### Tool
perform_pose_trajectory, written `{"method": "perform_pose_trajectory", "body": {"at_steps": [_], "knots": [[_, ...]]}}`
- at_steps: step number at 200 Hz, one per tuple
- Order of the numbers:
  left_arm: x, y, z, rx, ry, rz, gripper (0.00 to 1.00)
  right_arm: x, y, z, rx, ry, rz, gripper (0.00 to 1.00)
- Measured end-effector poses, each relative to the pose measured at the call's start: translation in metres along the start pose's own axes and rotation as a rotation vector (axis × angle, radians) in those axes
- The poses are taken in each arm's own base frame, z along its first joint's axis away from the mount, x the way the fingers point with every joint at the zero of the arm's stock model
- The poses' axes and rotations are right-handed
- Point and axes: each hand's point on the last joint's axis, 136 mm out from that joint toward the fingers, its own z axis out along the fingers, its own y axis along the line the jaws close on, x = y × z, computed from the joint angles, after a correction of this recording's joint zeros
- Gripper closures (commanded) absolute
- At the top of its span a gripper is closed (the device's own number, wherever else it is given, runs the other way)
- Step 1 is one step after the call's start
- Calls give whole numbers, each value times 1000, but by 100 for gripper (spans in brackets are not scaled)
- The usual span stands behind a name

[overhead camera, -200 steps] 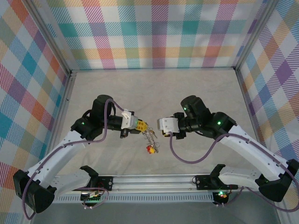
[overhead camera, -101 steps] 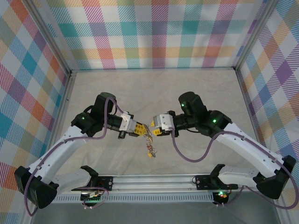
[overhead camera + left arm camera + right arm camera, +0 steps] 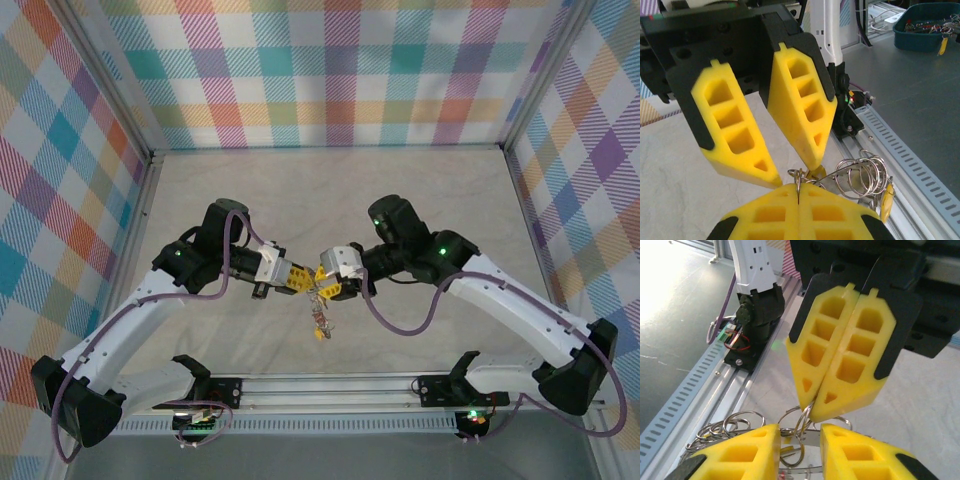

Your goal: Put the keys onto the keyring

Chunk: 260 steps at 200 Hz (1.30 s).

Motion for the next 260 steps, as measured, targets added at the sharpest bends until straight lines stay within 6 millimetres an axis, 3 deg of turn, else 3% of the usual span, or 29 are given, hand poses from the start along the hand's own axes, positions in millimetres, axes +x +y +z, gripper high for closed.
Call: {"method": "perform_pose_trajectory", "body": {"at_steps": [74,100,119,134,163,201,260], "knots": [[7,-2,3,20,13,-39,100,9,4,6,-43,23,9,100],[10,-2,3,20,30,-57,88,11,4,8,-52,26,9,100],[11,0,1,6,57,-65,65,13,3,10,-56,30,21,100],[11,5,-1,-17,84,-45,54,15,2,10,-54,33,42,100],[19,4,-8,-59,160,-46,46,20,-4,9,-40,41,100,100],[26,2,-14,-86,223,-67,46,34,-11,13,-39,67,207,100],[33,22,-10,-108,257,-154,68,50,-19,19,-35,100,336,100]]}}
